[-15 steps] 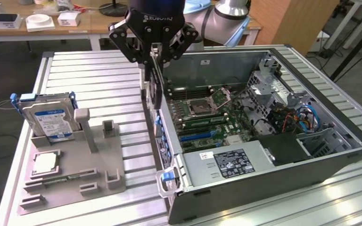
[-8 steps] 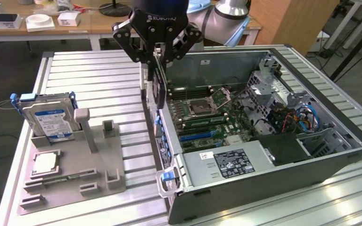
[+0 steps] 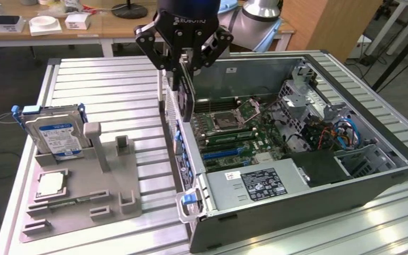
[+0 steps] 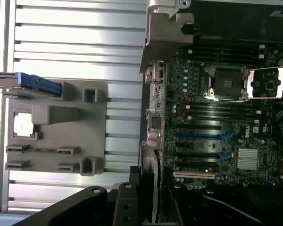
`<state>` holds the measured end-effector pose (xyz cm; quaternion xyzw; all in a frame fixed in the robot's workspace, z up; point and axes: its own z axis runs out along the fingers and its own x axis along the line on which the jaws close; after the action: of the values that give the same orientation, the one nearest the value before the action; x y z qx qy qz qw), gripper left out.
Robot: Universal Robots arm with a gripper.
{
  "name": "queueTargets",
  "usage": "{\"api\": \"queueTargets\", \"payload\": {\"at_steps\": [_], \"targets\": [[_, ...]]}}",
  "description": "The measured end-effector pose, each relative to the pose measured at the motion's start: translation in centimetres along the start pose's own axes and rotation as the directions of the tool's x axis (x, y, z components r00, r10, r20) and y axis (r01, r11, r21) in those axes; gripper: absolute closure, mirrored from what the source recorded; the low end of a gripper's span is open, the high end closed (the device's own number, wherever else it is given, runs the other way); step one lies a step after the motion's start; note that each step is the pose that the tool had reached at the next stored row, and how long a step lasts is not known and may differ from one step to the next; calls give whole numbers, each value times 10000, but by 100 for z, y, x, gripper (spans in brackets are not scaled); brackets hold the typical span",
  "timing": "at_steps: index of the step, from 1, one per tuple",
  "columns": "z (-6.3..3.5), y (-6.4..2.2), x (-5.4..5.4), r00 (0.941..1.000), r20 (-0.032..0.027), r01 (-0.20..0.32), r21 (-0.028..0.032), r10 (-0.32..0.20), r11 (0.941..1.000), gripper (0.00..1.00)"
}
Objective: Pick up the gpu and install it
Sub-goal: 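Pick up the gpu and move the gpu toward the slot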
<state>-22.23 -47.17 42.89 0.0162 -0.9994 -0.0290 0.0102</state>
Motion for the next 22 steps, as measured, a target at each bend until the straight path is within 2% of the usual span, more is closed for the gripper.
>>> {"api": "queueTargets", "payload": {"at_steps": [9, 22], "targets": [[-2, -6, -202, 10000, 1, 0, -1, 0, 10000, 72], [-6, -16, -592, 10000, 1, 0, -1, 0, 10000, 72]]}}
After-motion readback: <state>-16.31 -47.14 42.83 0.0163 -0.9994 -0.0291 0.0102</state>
